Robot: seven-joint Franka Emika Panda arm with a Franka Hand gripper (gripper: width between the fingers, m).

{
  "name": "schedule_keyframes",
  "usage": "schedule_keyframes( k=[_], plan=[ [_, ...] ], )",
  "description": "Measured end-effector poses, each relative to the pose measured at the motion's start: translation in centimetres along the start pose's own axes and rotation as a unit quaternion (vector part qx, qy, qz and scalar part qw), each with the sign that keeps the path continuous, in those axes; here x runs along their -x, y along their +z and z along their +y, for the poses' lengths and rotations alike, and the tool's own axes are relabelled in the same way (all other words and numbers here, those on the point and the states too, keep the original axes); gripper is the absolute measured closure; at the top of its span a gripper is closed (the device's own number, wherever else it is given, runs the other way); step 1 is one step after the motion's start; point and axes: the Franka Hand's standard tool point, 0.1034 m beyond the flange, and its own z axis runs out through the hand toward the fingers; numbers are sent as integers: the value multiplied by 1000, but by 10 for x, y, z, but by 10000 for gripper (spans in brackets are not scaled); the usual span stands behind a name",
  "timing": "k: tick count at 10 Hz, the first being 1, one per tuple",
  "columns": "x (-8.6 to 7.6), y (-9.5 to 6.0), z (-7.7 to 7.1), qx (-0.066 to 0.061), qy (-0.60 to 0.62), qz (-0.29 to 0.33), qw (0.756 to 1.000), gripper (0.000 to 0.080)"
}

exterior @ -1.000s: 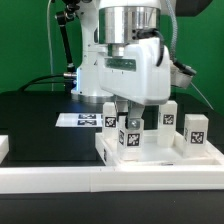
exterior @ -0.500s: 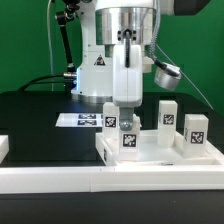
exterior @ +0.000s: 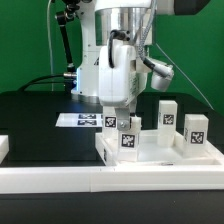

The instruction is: Assemble square table

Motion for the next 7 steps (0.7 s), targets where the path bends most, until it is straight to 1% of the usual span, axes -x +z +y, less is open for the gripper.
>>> schedule_keyframes(
  k=[1,2,3,5,7],
  plan=[
    [-1,0,0,0,-24,0,1000,426],
    [-2,1,0,1,-64,1,998,244],
    [-2,1,0,1,-107,1,994,170],
    [-2,1,0,1,-241,2,971,155],
    [-1,1,0,1,-311,2,950,151]
  ],
)
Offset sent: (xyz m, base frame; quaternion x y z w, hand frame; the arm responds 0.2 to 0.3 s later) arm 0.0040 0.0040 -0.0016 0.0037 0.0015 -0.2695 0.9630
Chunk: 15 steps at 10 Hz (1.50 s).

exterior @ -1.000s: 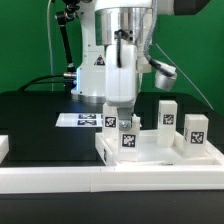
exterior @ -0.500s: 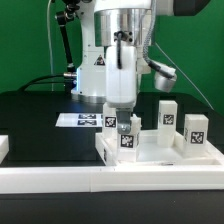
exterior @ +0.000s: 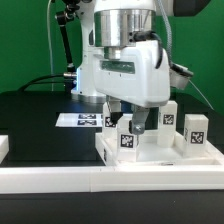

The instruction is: Assemble square table

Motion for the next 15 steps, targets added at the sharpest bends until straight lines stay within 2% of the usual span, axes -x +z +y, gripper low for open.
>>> schedule_keyframes(
  k=[3,7,11,13,14,15],
  plan=[
    [0,0,0,0,-84,0,996,150],
    [2,0,-2,3,-281,3,960,150],
    [7,1,-3,8,-369,4,929,150],
    [6,1,-2,12,-433,6,901,150],
    [6,1,-2,12,-433,6,901,150],
    [6,1,-2,12,-432,5,902,271]
  ],
)
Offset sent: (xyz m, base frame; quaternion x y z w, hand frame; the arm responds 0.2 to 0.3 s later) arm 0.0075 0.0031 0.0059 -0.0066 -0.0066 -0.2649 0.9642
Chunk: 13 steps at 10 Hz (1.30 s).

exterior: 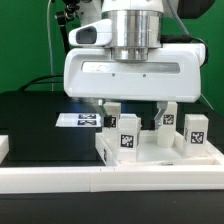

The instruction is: Assemble square table

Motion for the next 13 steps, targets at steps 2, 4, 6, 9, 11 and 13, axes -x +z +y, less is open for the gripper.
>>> schedule_keyframes(
  k=[2,4,6,9,11,13],
  plan=[
    [0,0,0,0,6,0,1000,430],
    [0,0,0,-1,27,0,1000,511],
    [0,0,0,0,104,0,995,511],
    [0,0,1,-1,208,-1,978,511],
    [0,0,1,-2,306,-1,952,509],
    [2,1,-1,-5,404,2,915,509]
  ],
)
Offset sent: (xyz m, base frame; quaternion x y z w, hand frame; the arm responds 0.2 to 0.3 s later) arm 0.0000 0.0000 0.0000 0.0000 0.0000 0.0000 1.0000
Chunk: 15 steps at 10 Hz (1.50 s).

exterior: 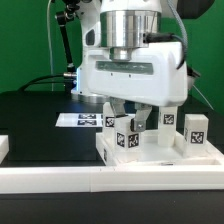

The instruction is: Assemble square table

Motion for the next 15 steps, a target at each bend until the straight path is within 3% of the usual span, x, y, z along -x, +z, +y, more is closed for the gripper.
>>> schedule_keyframes(
  k=[5,14,15],
  plan=[
    [3,0,-2,-2,207,-3,978,509],
    [1,0,-3,-7,431,-9,903,509],
    [1,1,-3,-6,430,-9,903,431]
  ],
)
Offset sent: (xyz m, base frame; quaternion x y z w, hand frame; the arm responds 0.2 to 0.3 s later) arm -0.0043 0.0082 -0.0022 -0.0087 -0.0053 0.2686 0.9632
